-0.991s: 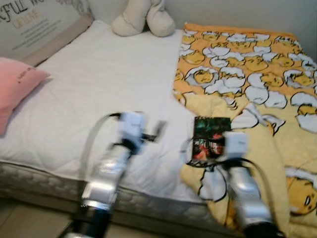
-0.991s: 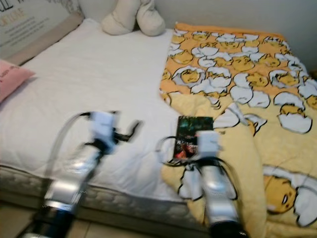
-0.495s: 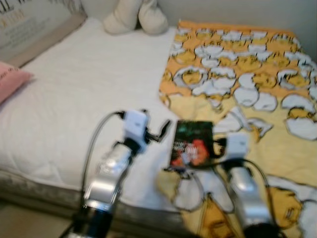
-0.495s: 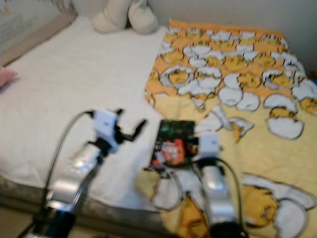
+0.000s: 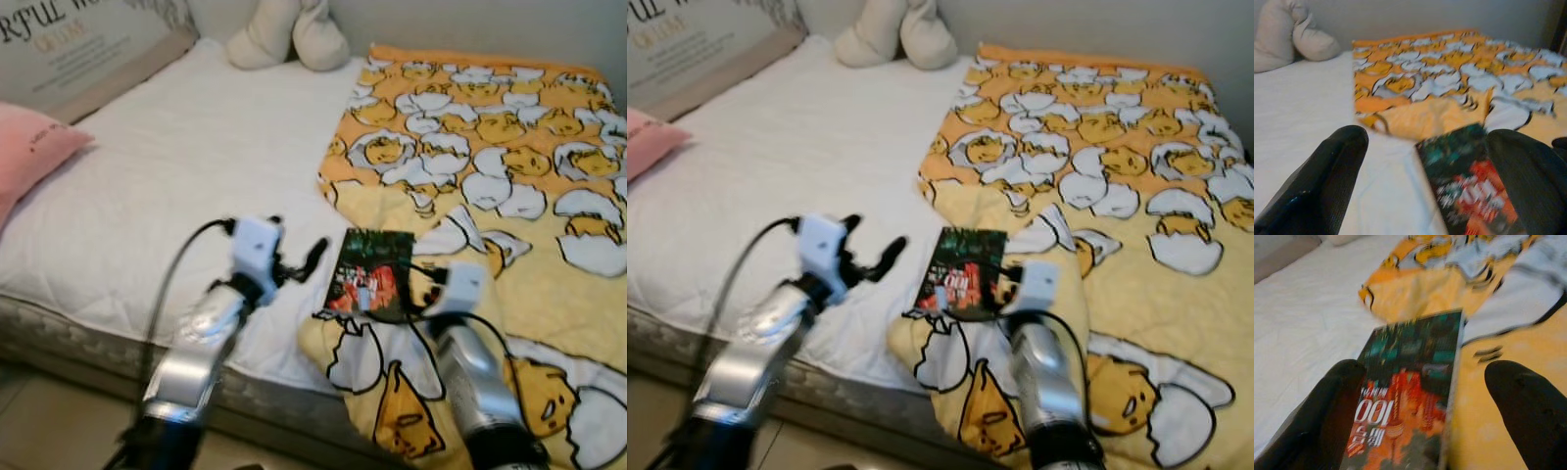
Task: Clean up the room
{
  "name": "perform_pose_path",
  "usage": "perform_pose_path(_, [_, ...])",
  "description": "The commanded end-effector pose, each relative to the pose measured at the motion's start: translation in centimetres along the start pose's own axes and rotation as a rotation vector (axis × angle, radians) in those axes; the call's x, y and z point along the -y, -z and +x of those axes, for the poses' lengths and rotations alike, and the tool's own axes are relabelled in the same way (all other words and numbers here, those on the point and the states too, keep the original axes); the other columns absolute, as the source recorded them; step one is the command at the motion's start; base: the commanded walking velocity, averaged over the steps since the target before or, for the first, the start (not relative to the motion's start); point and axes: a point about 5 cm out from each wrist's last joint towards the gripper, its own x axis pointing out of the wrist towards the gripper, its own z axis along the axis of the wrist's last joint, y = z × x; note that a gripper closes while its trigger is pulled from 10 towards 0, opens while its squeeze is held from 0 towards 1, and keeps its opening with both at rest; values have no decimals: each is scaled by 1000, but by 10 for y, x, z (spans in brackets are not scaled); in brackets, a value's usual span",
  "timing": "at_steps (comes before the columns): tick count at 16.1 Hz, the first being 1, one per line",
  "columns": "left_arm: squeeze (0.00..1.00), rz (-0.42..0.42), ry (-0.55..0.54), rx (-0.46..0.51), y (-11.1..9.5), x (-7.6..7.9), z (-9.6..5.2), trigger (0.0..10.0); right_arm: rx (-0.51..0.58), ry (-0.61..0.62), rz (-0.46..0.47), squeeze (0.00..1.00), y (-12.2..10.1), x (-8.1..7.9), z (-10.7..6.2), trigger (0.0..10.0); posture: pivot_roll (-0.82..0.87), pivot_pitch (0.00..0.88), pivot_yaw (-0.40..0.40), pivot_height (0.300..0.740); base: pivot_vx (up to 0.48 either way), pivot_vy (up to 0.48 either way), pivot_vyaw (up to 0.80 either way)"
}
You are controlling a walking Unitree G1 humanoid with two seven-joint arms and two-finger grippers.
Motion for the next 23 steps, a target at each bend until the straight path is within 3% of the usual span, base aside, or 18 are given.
perform_pose_path(1, [0,8,0,-5,-5,-7,-6,10000,-31,-14,21,0,4,-5,5,10000,84,49,74,740,0,0,0])
perform_pose_path(3, [0,43,-11,-48,-8,-18,-24,10000,-85,5,-3,0,10,-14,17,10000,165,110,105,740,0,0,0])
perform_pose_path(9, [0,76,-56,-112,-14,-35,-53,10000,-142,86,-122,0,13,-25,29,10000,243,158,146,740,0,0,0])
perform_pose_path(13, [0,62,-65,-143,-15,-34,-61,10000,-127,33,-170,0,9,-45,36,10000,242,174,135,740,0,0,0])
perform_pose_path(16, [0,44,-59,-152,-13,-29,-59,10000,-111,39,-196,0,11,-44,34,10000,216,180,127,740,0,0,0])
perform_pose_path(17, [0,39,-55,-154,-13,-28,-58,10000,-123,42,-172,0,16,-42,32,0,212,181,130,740,0,0,0])
perform_pose_path(19, [0,33,-49,-157,-13,-26,-57,10000,-160,42,-80,0,23,-43,30,0,210,184,137,740,0,0,0])
perform_pose_path(20, [0,30,-42,-163,-13,-27,-56,10000,-208,51,49,0,29,-46,29,0,208,185,143,740,0,0,0])
perform_pose_path(21, [0,32,-39,-164,-13,-27,-55,10000,-216,53,122,0,29,-47,29,0,209,187,147,740,0,0,0])
perform_pose_path(23, [0,30,-38,-168,-14,-29,-54,10000,-206,31,191,0,25,-53,32,0,205,190,157,740,0,0,0])
